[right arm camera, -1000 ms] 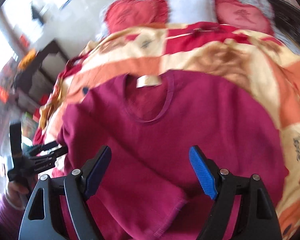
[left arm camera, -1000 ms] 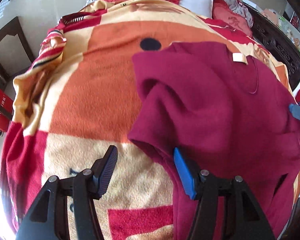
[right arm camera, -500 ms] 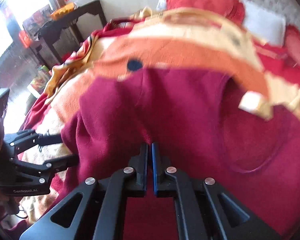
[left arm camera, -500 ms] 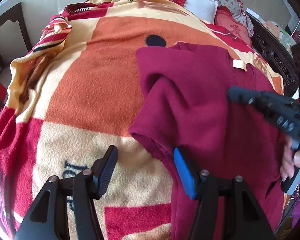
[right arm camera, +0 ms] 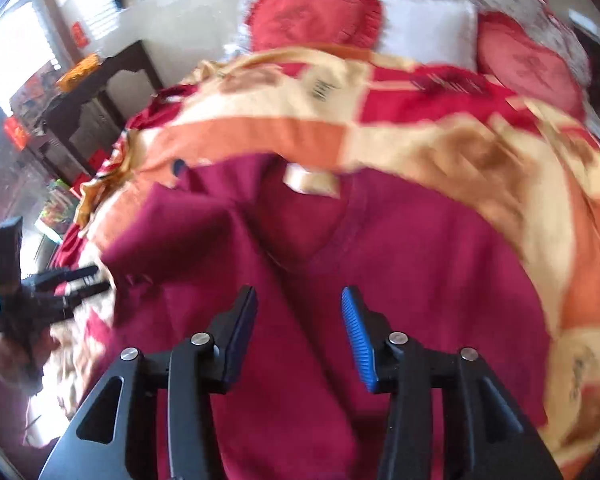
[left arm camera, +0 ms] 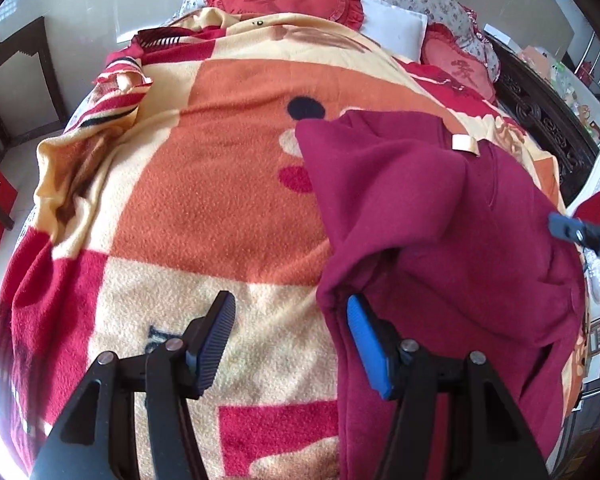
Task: Fold small clothes
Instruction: 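Grasp the other sleeve of the sweatshirt with the right gripper, then fold the held sleeve over the body with the right gripper and open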
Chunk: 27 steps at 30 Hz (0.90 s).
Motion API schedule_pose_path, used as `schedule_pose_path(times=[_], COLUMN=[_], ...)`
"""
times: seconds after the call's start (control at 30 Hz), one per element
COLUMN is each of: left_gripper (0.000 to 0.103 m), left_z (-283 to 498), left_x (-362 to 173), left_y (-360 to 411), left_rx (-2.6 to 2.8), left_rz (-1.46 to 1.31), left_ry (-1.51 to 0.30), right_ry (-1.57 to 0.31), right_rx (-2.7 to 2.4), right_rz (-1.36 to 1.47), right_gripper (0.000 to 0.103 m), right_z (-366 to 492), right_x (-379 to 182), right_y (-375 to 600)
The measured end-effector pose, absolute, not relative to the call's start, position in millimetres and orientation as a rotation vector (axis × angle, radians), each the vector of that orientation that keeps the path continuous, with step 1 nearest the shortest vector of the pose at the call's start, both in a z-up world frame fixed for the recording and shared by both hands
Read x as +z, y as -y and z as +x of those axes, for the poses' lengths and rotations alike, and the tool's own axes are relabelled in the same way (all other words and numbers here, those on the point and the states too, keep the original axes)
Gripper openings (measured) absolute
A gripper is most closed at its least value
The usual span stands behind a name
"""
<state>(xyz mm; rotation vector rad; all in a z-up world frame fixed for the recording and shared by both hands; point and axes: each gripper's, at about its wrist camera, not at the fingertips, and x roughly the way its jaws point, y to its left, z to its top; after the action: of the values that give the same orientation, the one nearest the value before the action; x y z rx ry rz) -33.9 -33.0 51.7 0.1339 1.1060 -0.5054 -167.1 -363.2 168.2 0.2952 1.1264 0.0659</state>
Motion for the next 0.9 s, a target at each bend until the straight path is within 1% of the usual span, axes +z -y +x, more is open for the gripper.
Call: schedule_pose_path(times=[0.1, 0.2, 0.27, 0.3, 0.33, 0.5, 0.57, 0.6, 0.7, 0.73, 0.77, 0.83, 0.9], left_gripper=[0.062, 0.062, 0.062, 0.062, 0.062, 0.062, 0.062, 0.062, 0.062, 0.062, 0.062, 0.062, 0.062], left_z=[-31, -31, -30, -29, -29, -32, -33, -34, -35, -36, -36, -34, -31], left_x=[44, 36, 32, 30, 30, 29, 29, 28, 31, 33, 35, 35, 32], left_y=[40, 48, 48, 47, 46, 43, 44, 44, 43, 41, 38, 37, 36], left_rx=[-0.496, -0.469, -0.451, -0.446, -0.447, -0.446, -0.449, -0.452, -0.457, -0.46, -0.463, -0.468, -0.464], left_rz=[0.134, 0.175, 0.182, 0.174, 0.165, 0.159, 0.153, 0.149, 0.142, 0.134, 0.125, 0.115, 0.091], left_ry=[-1.123, -1.12, -1.125, -1.131, -1.134, -1.127, -1.129, -1.13, -1.133, -1.132, -1.127, -1.126, -1.142], right_ry=[-1.226, -1.34, -1.35, -1.325, -1.304, -1.06, -1.032, -1.064, -1.255, -1.289, -1.284, -1.179, -1.087], right_rx=[0.053, 0.056, 0.072, 0.088, 0.097, -0.062, -0.181, -0.226, -0.25, -0.269, -0.274, -0.201, -0.032], right_rz=[0.34, 0.36, 0.327, 0.276, 0.239, 0.001, -0.083, -0.105, 0.001, 0.028, 0.04, 0.088, 0.135], right_gripper=[0.032, 0.032, 0.03, 0.011, 0.0, 0.0, 0.0, 0.0, 0.0, 0.0, 0.001, 0.013, 0.016], right_z=[-188, -206, -213, -216, -218, -216, -208, -201, -183, -179, -177, -173, -151], right_x=[151, 124, 116, 121, 126, 192, 200, 193, 150, 142, 142, 160, 177], right_y=[373, 367, 358, 352, 348, 361, 374, 384, 417, 421, 420, 407, 371])
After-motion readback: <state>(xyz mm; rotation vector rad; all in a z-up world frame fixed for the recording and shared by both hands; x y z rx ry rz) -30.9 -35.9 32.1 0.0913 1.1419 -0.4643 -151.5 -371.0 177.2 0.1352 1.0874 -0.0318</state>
